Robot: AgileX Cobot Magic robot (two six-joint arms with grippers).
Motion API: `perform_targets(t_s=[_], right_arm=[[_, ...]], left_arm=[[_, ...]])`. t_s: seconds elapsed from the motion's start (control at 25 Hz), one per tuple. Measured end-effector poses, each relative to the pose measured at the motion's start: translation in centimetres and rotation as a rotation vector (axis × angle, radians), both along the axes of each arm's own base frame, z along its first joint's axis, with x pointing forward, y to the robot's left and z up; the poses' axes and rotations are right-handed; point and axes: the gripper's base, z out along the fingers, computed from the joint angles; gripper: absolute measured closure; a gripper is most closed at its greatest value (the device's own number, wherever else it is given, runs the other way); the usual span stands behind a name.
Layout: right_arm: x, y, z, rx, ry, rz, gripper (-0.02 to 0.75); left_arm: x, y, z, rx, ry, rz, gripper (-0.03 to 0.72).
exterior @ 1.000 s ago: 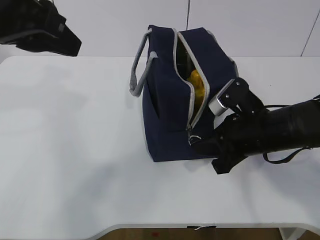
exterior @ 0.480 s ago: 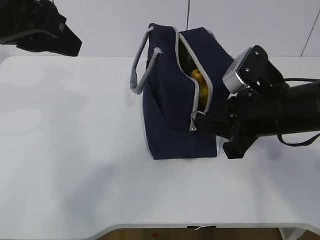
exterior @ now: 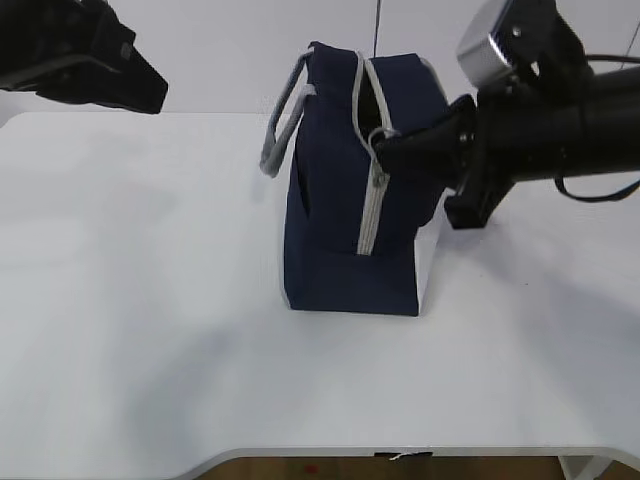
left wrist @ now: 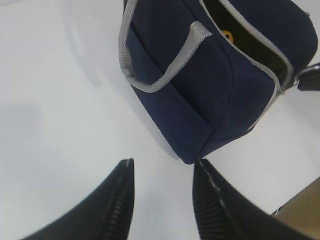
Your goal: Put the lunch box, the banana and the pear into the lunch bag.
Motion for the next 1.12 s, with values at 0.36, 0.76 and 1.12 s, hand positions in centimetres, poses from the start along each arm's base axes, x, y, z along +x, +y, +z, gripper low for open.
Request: perform_targets(t_s=[0.36,0.76,1.12], right_arm=[[3.4,1.0,2.9,0.046,-0.056,0.024,0.731],[6.5,1.9,3.1,0.065,-0.047,0.040,0.731],[7.7,2.0,2.3,0.042,-0.026,0.019,0.731]], left_arm=[[0.0,0.0,0.0,-0.005,0.003,0.000,0.389],[-0.1,0.0,-0.4,0.002,0.009,-0.008,0.389],[0.1,-0.2,-0.2,-0.016,-0.021,-0.016,0.389]])
